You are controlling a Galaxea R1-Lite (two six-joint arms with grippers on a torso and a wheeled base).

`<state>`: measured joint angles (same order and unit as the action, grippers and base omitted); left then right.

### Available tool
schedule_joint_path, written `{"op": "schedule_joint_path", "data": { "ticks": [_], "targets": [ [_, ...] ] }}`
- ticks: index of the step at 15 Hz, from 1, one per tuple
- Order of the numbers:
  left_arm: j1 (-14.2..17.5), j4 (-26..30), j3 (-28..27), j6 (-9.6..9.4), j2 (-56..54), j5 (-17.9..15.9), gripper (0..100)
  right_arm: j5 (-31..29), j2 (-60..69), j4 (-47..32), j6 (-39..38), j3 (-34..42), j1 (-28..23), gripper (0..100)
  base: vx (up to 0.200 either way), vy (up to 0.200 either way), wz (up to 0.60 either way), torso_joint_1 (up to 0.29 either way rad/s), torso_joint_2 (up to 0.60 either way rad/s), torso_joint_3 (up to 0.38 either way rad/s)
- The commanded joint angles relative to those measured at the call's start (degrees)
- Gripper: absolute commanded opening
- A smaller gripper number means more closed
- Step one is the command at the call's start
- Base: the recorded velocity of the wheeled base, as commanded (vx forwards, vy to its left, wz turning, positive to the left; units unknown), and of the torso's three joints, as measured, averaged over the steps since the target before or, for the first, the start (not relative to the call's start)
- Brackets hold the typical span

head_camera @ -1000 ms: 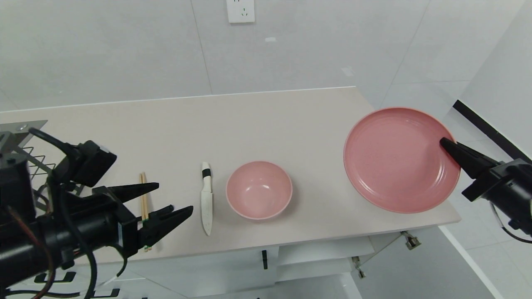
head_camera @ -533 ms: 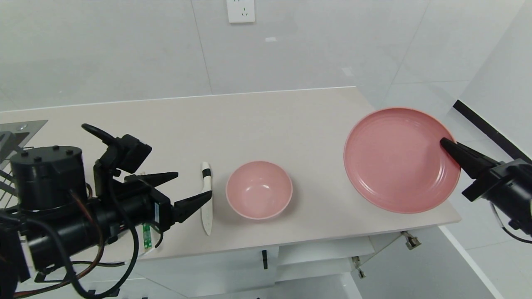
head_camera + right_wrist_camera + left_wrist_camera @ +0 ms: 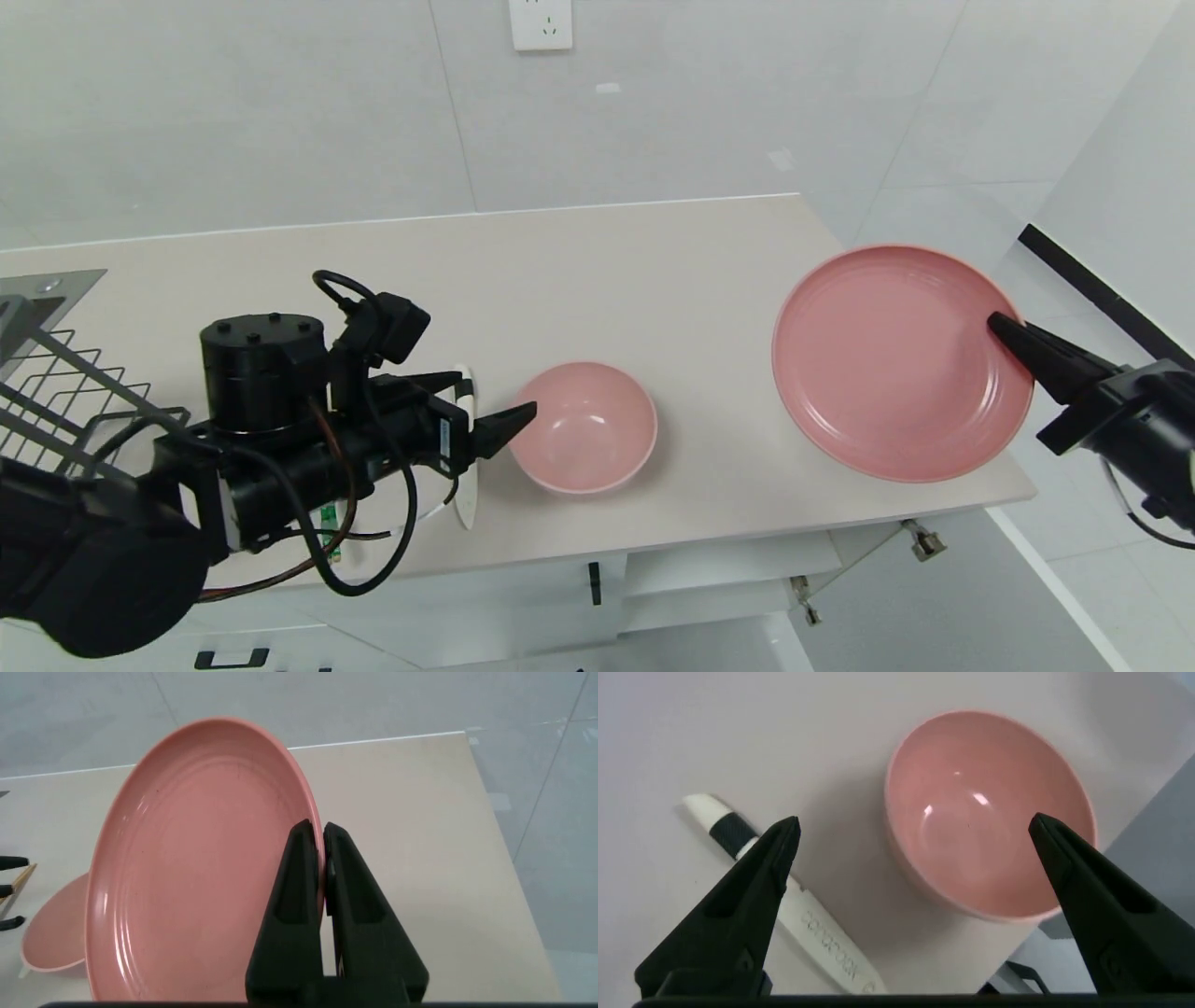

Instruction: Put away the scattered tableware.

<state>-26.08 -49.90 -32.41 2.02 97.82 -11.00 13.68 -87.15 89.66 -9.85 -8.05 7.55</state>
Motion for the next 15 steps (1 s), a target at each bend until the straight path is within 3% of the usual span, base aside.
{"op": "schedule_joint_path", "data": {
  "ticks": [1, 15],
  "targets": [
    [-1.3, -1.4, -1.4, 0.35, 4.8, 0.5, 100, 0.0, -0.1, 0.0, 0.0, 0.0, 0.0, 0, 0.000, 0.000, 0.00, 0.000, 0.00, 0.000],
    [-3.0, -3.1, -3.7, 0.44, 13.2, 1.4, 100, 0.0, -0.3, 0.1, 0.0, 0.3, 0.0, 0, 0.000, 0.000, 0.00, 0.000, 0.00, 0.000]
  ]
}}
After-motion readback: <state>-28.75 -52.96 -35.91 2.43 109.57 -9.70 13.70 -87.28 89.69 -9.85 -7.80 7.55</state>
